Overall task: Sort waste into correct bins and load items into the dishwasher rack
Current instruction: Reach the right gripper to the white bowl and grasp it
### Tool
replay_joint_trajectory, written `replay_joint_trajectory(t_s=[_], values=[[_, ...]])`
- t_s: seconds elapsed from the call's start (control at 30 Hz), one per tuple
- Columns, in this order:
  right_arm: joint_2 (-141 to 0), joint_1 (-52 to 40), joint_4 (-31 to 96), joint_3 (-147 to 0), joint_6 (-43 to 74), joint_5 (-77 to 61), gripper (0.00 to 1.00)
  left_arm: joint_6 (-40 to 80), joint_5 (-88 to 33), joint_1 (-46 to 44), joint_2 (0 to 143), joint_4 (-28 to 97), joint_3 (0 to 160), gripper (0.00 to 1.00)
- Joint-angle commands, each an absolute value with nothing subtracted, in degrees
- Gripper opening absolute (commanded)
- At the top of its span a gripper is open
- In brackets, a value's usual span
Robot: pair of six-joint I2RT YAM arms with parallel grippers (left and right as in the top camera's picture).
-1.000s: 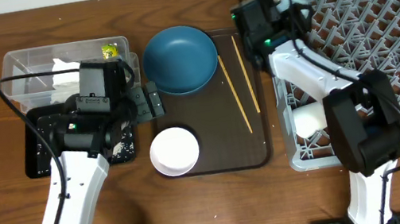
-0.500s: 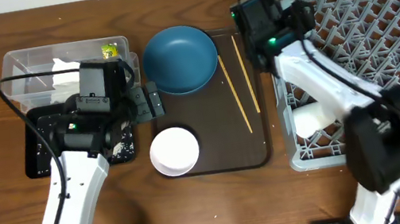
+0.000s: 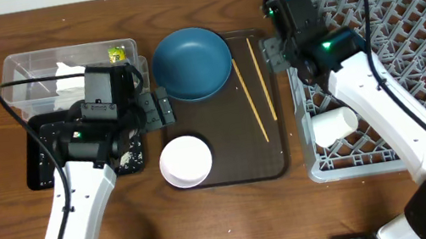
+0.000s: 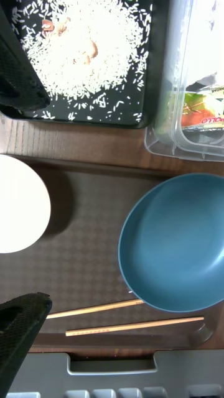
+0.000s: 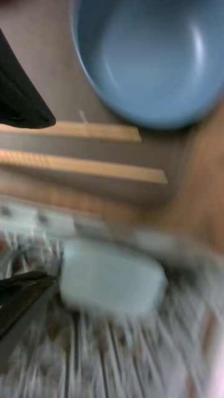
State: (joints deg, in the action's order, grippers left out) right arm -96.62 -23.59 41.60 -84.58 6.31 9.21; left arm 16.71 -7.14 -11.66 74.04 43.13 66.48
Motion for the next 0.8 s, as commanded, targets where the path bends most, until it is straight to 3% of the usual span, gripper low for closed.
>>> replay_joint_trajectory(t_s=[0.0,0.3,0.47,0.77], values=[[-98.74,-25.45,43.48,-84.51,12.97,-10.46,0.69,16.62,-6.83,-11.38,74.08,43.29,67.51,0.96],[-107.24,-34.44,43.4,-84.51,19.03,-17.61,0.63,16.62,-6.85,-11.38,74.11,43.24,67.51,0.96],[-111.68,-38.41,42.65,-84.51,23.57,-17.61,0.55,16.16,-6.79,-10.28,73.69,43.07,67.53,0.96],[-116.92,-42.7,42.09,-84.51,24.38,-19.53,0.49,16.21,-6.83,0.95,69.8,43.7,67.53,0.96]])
